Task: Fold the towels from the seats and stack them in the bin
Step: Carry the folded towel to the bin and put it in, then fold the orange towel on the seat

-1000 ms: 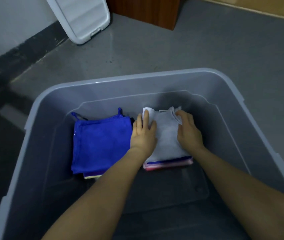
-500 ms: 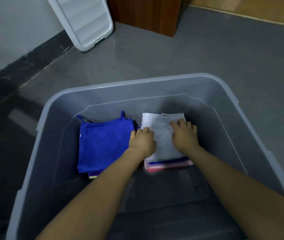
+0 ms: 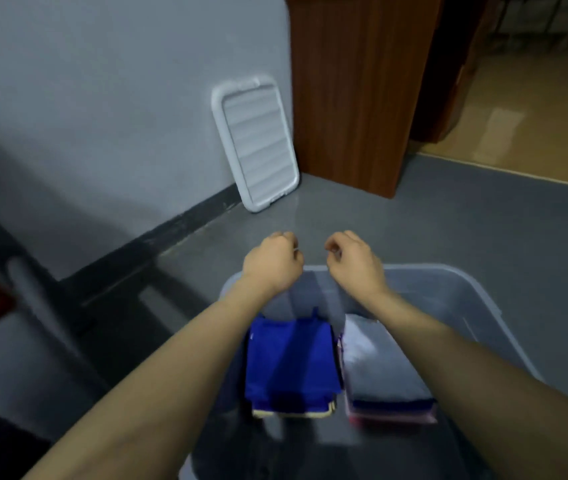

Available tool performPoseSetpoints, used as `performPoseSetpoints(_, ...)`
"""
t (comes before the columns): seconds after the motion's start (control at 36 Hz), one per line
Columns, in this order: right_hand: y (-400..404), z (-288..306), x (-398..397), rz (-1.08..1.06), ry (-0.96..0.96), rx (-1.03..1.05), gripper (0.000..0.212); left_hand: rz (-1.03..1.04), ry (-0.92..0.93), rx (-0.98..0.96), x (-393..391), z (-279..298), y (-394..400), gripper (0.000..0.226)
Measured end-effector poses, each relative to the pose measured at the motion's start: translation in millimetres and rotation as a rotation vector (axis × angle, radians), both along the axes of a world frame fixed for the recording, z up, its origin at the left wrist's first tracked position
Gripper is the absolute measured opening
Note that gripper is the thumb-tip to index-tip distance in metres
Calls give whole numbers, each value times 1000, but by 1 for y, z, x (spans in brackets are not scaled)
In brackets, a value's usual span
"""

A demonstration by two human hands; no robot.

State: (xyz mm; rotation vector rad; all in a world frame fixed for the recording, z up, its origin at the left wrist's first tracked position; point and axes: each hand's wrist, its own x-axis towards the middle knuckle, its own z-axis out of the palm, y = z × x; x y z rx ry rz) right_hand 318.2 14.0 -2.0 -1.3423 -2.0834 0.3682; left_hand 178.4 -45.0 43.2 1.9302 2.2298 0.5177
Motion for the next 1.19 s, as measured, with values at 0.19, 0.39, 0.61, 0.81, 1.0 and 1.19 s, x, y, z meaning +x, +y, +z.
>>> performPoseSetpoints(0.19, -49, 97, -85, 183, 229, 76, 14, 161, 8, 251, -59, 101, -65, 26)
performPoseSetpoints(0.39, -115, 172, -171, 365, 225, 122, 14, 320, 92, 362, -137, 161, -157, 23)
performPoseSetpoints(0.61, -231, 208, -296, 643, 215, 119, 10, 599, 148, 374, -238, 187, -309, 23)
performPoseSetpoints(0.81, -352, 201, -387, 900, 147, 44, 8, 878, 159, 310, -298, 177, -444, 22)
performPoseSetpoints(1.0, -480, 186, -458, 1141, 45, -22, 10, 1146, 123, 212, -333, 150, -579, 22)
performPoseSetpoints(1.19, -598, 165, -510, 1399, 1, -115, 8, 1371, 128, 148, -350, 127, -696, 23)
